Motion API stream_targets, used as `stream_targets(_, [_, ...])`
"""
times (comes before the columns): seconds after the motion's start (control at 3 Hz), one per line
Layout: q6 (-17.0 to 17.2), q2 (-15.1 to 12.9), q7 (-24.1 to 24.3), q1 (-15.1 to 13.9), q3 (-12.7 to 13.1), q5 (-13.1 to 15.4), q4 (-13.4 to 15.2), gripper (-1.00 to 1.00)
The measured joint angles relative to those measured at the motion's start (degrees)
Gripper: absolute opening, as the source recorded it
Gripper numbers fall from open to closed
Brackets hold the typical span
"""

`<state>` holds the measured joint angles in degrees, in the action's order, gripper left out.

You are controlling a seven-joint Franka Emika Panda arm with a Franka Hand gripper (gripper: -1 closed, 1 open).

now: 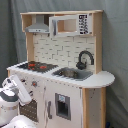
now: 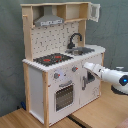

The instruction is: Play with the kitchen

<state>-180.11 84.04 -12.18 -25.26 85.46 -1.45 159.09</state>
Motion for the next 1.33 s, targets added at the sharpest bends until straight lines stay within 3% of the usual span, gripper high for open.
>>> stream_targets(0.67, [-9.87,0.0,5.45,-7.81,0.38,0.0,-0.38,1.0])
stream_targets(1.33, [-17.49,0.2,12.14,-13.67,2.35,-0.01,-3.05,1.0])
